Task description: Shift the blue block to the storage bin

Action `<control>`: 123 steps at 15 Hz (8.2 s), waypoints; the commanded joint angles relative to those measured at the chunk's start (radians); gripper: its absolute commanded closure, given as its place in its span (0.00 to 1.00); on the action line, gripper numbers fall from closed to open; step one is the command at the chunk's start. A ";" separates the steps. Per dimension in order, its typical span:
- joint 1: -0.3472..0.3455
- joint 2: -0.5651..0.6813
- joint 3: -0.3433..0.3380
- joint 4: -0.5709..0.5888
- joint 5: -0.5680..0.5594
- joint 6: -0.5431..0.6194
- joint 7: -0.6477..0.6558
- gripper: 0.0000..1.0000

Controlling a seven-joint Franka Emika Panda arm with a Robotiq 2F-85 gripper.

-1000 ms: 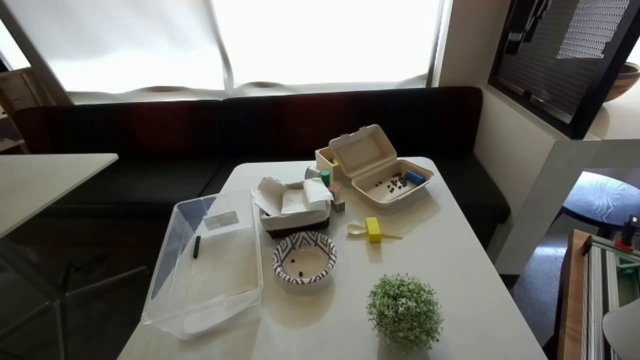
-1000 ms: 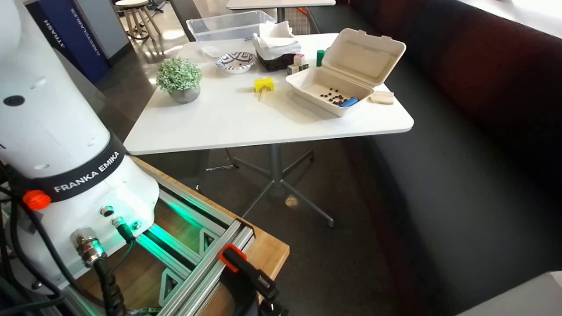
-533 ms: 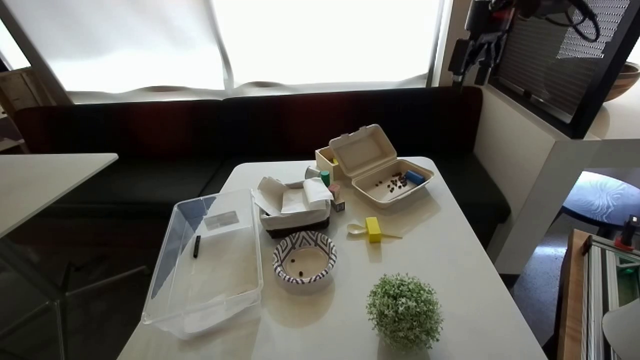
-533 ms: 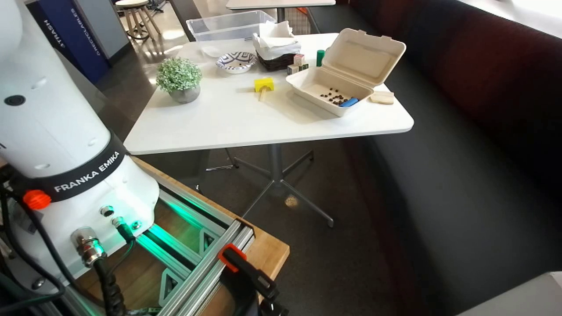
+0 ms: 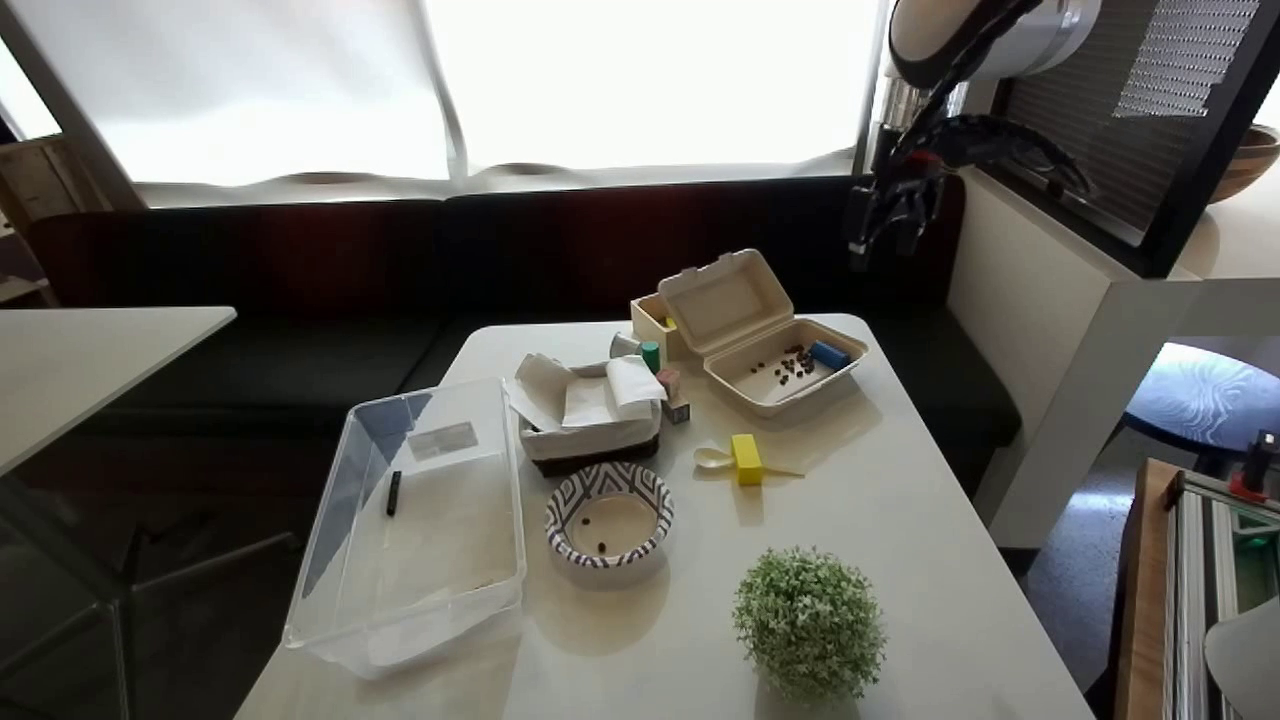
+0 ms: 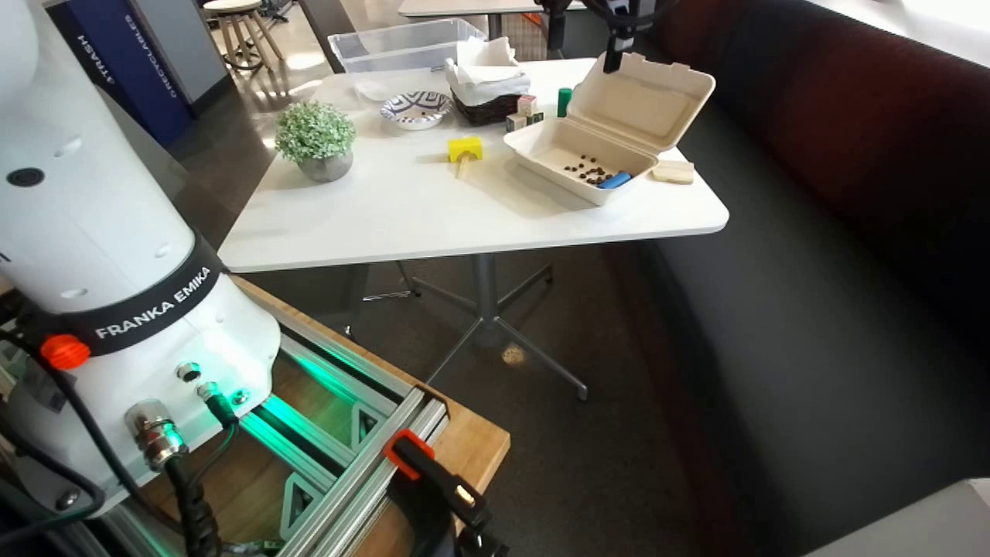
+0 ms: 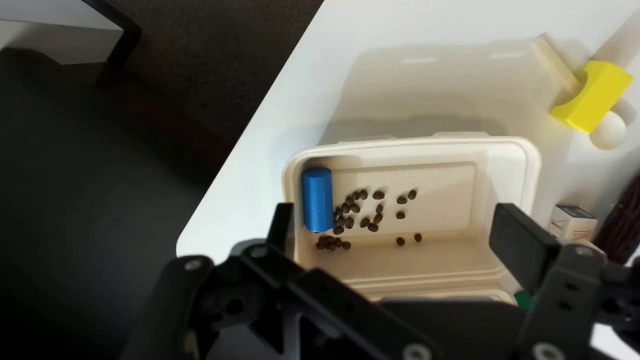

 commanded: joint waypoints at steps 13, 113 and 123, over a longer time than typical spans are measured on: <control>-0.022 0.135 0.032 0.044 0.030 0.109 -0.049 0.00; 0.101 0.366 0.342 0.327 0.111 0.039 -0.174 0.92; 0.151 0.382 0.455 0.362 0.113 0.101 -0.408 0.92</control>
